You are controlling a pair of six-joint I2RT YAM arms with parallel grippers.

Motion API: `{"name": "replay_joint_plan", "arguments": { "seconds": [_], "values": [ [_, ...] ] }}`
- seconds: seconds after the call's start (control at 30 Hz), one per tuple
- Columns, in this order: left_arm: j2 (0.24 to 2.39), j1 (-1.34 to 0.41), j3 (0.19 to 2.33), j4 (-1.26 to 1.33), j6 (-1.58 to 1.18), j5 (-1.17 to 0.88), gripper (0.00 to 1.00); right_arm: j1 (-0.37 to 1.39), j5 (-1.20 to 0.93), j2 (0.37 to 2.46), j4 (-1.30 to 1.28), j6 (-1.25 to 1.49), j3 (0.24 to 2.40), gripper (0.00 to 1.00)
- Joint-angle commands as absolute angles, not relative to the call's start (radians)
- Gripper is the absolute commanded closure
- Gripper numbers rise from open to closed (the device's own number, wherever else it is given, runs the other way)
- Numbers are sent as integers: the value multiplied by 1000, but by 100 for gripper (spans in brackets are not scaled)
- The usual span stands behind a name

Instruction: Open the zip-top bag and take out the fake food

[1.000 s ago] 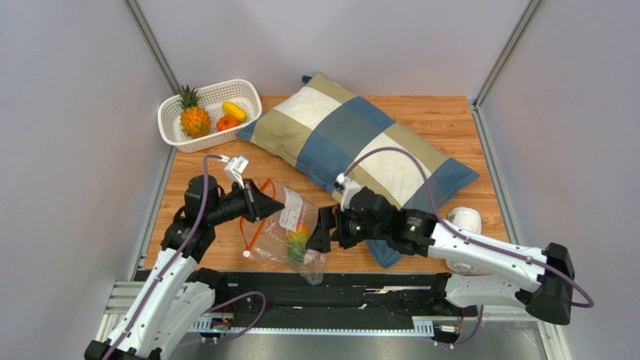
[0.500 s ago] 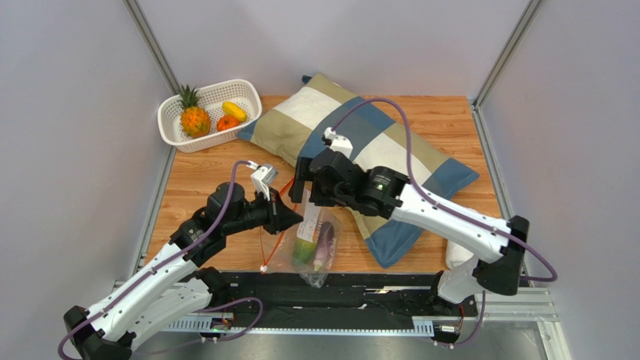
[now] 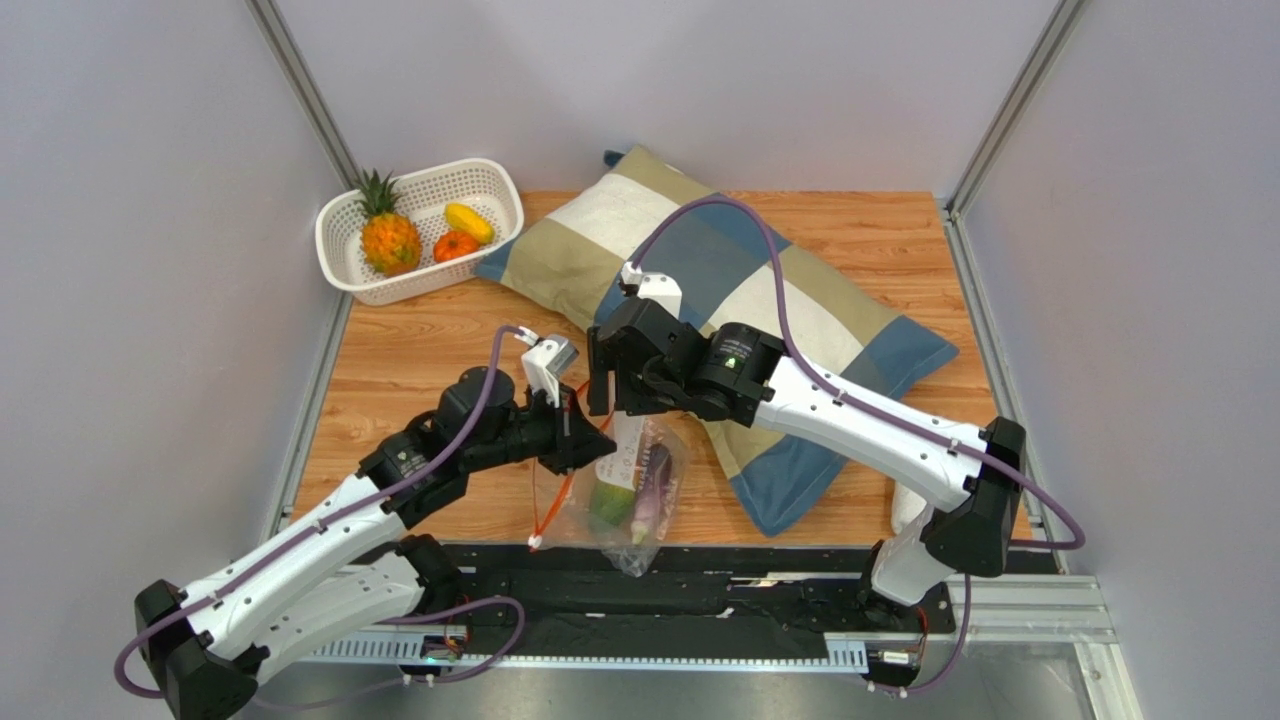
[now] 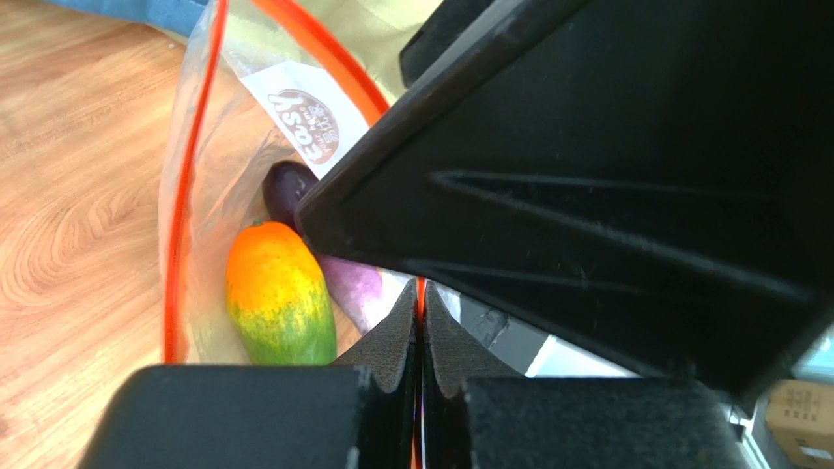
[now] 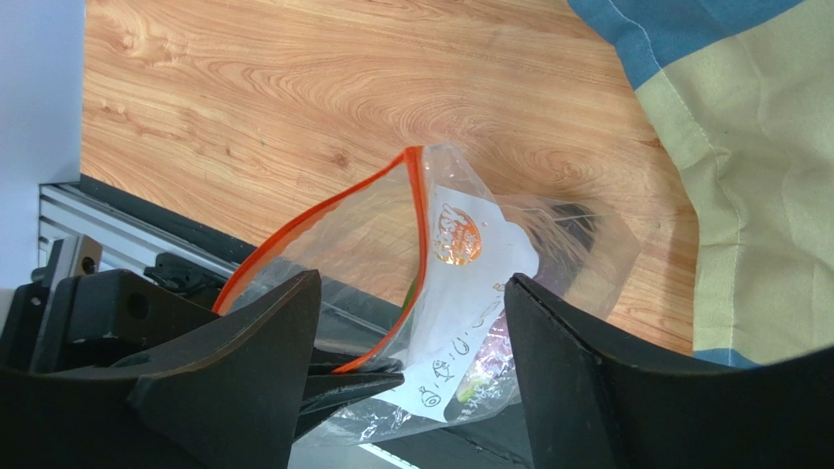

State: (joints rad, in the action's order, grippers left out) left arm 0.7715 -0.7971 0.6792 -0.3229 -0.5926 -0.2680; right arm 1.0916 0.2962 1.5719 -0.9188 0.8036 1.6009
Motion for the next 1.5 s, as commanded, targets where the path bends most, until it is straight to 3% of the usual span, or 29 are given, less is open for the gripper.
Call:
{"name": "replay_joint_plan", "arguments": {
  "seconds": [0.0,0.03,0.1,0.13,0.17,0.23,0.3,0.33,0.37,0.4,0.57,0.67,0.83,1.1,1.27,1.47],
  "values": [
    [766,-808,727,-310,-578,-259,100,1089,278,1594,-927,781,1638,37],
    [758,-807,729,-308,-583,-261,100,1088,269,1591,-920,782,1626,53],
    [735,-807,742,-324,-588,-259,95,1088,249,1588,-884,790,1582,63],
    [729,-807,750,-336,-586,-256,91,1089,227,1582,-867,792,1568,82],
    [721,-807,768,-353,-584,-250,86,1088,221,1578,-845,790,1559,88],
    [698,-807,798,-428,-574,-233,65,1089,218,1568,-838,775,1551,100],
    [672,-807,842,-529,-572,-171,52,1088,201,1557,-838,758,1563,100],
    [664,-807,859,-549,-575,-155,52,1088,193,1543,-838,746,1566,100],
    [649,-807,861,-560,-577,-141,53,1088,183,1534,-831,739,1569,100],
    [640,-807,858,-549,-578,-140,63,1088,160,1528,-827,733,1569,100],
    [636,-807,795,-441,-583,-130,85,1083,83,1496,-804,724,1566,100],
    [687,-807,769,-390,-565,-152,92,1071,28,1485,-782,729,1569,100],
    [719,-808,730,-330,-566,-121,96,1037,-67,1468,-738,770,1560,100],
    [703,-900,750,-396,-642,179,99,1017,-48,1491,-700,916,1535,100],
    [778,-911,842,-486,-732,172,99,1019,-80,1525,-667,954,1534,100],
    [776,-911,779,-457,-776,210,100,1011,-58,1483,-620,1029,1503,100]
  ]
}}
